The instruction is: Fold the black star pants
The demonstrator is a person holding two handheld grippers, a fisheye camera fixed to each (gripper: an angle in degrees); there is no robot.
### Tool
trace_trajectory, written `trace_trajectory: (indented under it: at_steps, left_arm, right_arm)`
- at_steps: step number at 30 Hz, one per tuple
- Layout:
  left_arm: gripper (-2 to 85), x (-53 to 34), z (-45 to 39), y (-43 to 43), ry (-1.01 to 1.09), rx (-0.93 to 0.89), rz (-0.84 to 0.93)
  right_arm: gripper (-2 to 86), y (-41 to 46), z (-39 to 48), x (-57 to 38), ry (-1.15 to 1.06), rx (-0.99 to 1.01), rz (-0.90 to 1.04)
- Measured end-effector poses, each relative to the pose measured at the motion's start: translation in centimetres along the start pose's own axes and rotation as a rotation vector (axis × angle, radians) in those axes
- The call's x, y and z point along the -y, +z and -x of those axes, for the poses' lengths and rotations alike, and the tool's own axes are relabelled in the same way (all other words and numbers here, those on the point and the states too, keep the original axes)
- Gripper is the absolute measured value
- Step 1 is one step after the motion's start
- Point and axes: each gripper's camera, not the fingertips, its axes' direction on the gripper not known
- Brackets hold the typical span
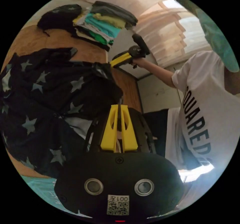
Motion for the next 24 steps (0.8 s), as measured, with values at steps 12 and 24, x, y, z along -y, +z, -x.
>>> trace_trajectory:
  at_steps: [12, 24]
  left_arm:
    - [7.4, 0.1, -2.1, 7.9, -0.119, 0.286, 0.096]
    - [-0.3, -1.1, -2.5, 9.0, -0.331, 0.466, 0.049]
  right_arm:
    - [5.9, 2.8, 1.2, -4.7, 0.194, -0.115, -0.059]
    - [2.5, 8.3, 3.0, -5.0, 0.359, -0.038, -0.058]
